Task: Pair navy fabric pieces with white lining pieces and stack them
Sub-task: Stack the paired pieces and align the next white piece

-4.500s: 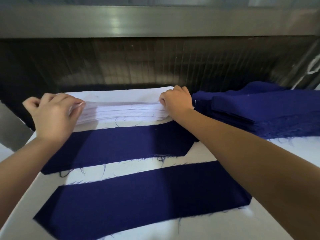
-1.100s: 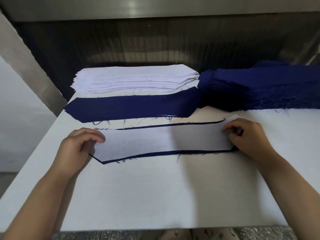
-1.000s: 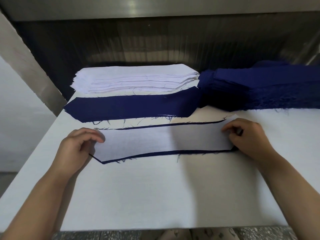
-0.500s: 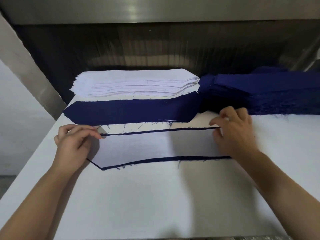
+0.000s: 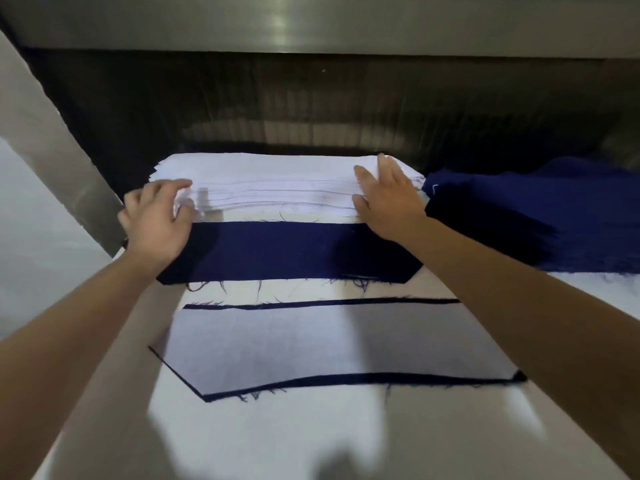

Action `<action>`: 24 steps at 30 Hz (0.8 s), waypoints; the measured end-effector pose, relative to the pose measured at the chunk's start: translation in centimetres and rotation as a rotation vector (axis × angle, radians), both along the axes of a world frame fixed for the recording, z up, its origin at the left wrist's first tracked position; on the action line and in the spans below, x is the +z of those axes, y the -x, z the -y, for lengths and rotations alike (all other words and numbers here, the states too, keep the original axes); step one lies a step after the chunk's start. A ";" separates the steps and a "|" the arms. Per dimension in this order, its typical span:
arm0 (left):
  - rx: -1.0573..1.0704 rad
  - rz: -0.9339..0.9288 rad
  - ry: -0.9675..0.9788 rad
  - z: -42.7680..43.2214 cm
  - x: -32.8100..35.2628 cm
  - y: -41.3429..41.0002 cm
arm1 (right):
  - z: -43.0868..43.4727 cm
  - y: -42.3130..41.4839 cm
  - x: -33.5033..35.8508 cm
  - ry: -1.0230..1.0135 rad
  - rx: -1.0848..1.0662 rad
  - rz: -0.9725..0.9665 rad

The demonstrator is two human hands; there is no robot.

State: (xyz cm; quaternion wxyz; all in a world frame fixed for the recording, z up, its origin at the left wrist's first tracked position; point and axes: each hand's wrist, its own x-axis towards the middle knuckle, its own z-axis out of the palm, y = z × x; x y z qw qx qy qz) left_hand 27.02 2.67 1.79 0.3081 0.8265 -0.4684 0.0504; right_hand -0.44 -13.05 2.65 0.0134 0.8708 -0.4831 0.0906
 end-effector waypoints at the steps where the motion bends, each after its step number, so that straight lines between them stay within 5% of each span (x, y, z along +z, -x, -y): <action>1: -0.018 0.043 -0.029 0.7 0.3 -0.3 | 0.6 -0.4 0.0 0.014 -0.014 -0.050; 8: -0.121 0.387 -0.362 5.4 1.2 -1.6 | 3.0 -2.0 -0.2 -0.154 -0.186 -0.104; 11: -0.159 0.471 -0.517 6.4 1.7 -2.4 | 3.1 -1.9 -0.3 -0.060 -0.141 -0.157; 24: -0.203 0.628 -0.201 4.3 2.3 -2.3 | 2.5 -0.3 1.3 0.136 -0.015 -0.179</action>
